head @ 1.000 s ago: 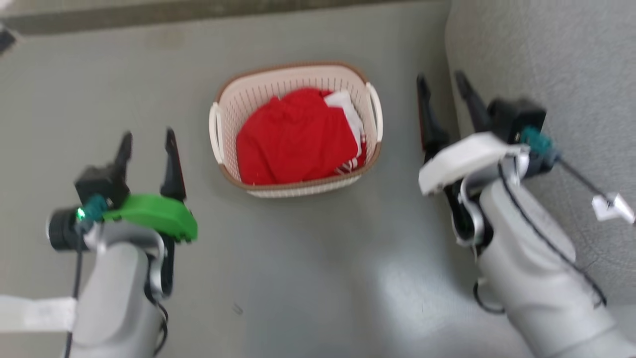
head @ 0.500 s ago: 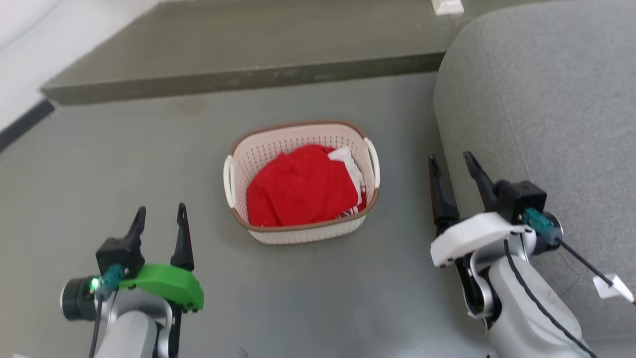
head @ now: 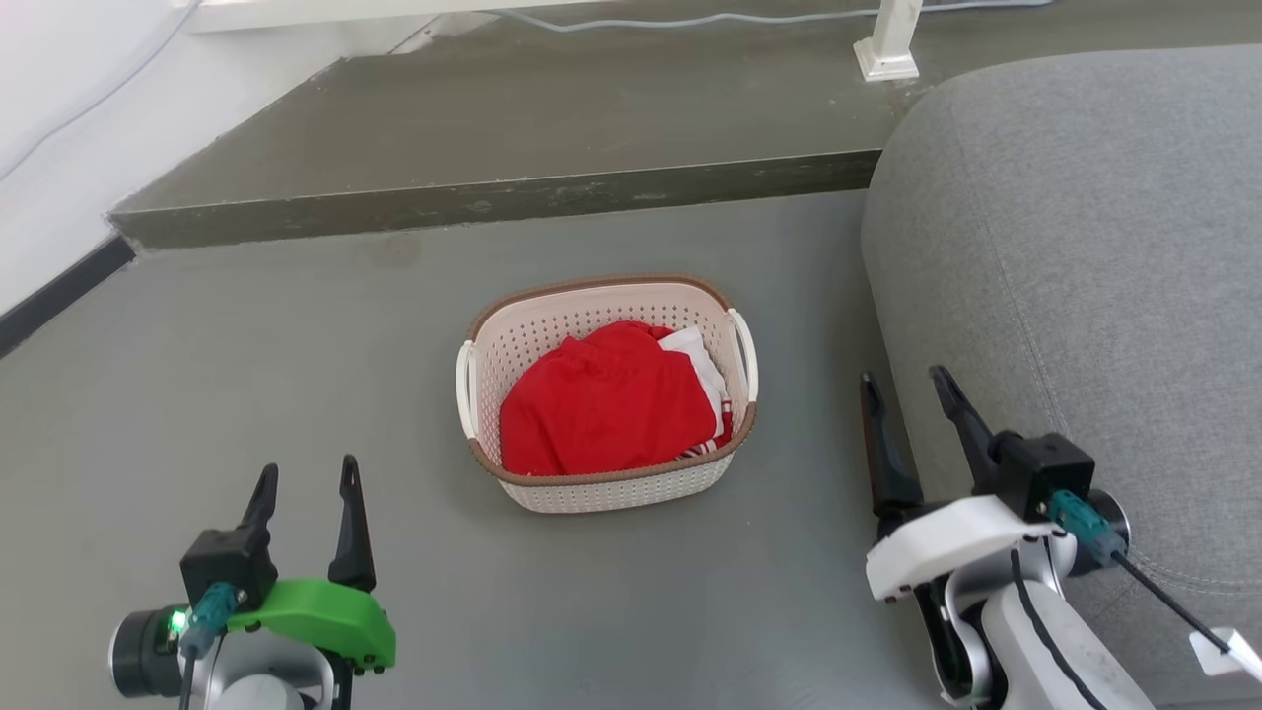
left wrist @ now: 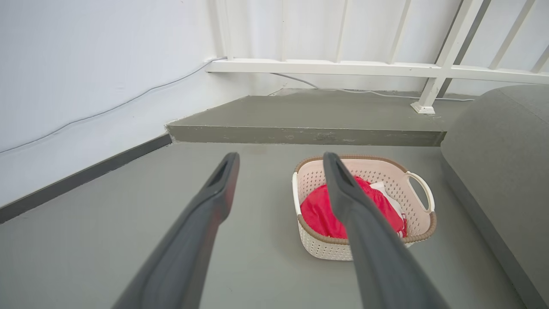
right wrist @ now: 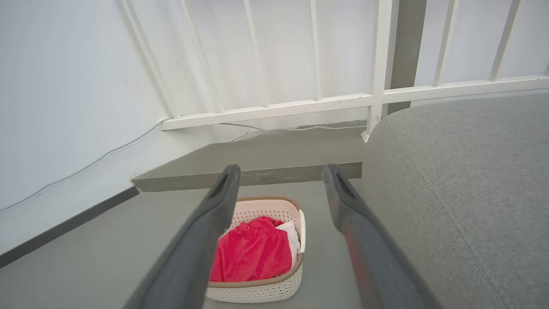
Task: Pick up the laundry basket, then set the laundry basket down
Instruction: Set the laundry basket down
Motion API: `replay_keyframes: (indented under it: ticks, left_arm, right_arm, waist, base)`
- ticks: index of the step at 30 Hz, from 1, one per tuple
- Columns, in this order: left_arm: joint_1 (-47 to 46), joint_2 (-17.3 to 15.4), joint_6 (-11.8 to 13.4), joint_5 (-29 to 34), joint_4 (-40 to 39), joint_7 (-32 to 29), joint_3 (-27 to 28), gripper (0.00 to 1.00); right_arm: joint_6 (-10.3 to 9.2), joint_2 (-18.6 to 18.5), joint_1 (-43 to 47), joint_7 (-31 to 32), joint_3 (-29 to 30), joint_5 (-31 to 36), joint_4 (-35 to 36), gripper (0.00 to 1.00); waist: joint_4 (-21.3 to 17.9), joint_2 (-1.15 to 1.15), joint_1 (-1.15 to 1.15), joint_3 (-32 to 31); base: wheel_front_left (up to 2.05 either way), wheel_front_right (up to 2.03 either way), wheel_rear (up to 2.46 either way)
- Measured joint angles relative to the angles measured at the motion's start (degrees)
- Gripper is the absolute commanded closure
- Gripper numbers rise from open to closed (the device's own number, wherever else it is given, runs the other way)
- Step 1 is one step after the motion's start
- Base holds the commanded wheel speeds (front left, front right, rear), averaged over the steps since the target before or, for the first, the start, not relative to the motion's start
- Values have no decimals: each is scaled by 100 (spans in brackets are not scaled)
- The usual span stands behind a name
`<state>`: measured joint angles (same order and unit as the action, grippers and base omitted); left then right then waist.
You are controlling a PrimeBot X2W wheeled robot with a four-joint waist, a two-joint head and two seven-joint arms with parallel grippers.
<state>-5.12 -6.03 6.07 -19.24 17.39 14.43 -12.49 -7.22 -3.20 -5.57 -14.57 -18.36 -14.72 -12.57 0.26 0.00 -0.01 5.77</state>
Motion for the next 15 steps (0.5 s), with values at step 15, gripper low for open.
replay_keyframes:
  ticks: [15]
  left_arm:
    - [163, 29, 0, 46, -227, 0, 84, 0]
  right_arm:
    - [0, 14, 275, 0, 71, 11, 386, 0]
  waist:
    - [-2, 0, 0, -41]
  base:
    - [0, 0, 0]
